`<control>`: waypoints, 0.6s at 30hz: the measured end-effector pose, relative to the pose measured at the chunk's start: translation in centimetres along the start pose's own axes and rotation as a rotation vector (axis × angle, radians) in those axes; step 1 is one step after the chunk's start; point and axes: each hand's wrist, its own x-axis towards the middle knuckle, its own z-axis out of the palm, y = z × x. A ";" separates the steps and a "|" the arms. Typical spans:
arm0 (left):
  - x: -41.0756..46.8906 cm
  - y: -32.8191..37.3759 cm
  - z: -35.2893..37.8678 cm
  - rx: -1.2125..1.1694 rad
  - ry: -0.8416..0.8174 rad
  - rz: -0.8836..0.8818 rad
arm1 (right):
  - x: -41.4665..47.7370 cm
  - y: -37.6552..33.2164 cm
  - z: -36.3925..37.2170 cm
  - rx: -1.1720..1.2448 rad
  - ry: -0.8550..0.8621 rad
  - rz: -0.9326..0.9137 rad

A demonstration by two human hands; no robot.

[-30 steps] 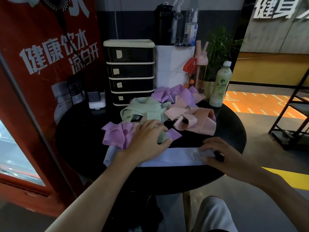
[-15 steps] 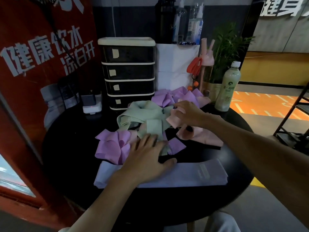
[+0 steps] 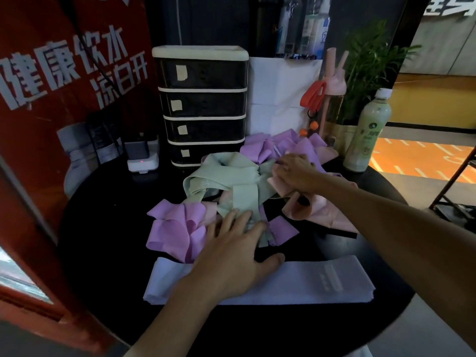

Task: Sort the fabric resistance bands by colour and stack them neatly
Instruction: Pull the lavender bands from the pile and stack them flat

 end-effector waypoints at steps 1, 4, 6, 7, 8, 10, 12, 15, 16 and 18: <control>0.0 0.0 0.0 -0.001 -0.001 0.000 | -0.3 -0.1 -0.3 0.064 0.036 0.010; 0.0 0.0 0.0 0.017 0.018 0.008 | -0.5 0.1 -1.1 0.232 0.093 0.021; 0.0 0.1 -0.1 0.034 0.036 0.020 | -1.1 0.0 -2.3 0.265 0.137 0.022; -0.1 0.2 -0.2 0.030 0.038 0.023 | -1.3 0.1 -2.9 0.266 0.163 0.014; -0.2 0.2 -0.3 0.025 0.037 0.023 | -1.4 0.2 -3.5 0.268 0.190 -0.003; -0.3 0.2 -0.4 0.018 0.037 0.020 | -2.1 0.1 -5.0 0.289 0.260 -0.074; -0.2 0.2 -0.3 0.021 0.033 0.014 | -2.9 -0.2 -6.6 0.333 0.295 -0.111; -0.1 0.1 -0.4 0.009 0.031 -0.006 | -4.4 -1.2 -8.7 0.389 0.299 -0.149; -0.1 0.1 -0.4 -0.005 0.041 -0.008 | -4.7 -1.4 -9.3 0.416 0.290 -0.142; -0.3 0.2 -0.4 -0.050 0.083 0.003 | -5.5 -1.9 -10.4 0.424 0.289 -0.122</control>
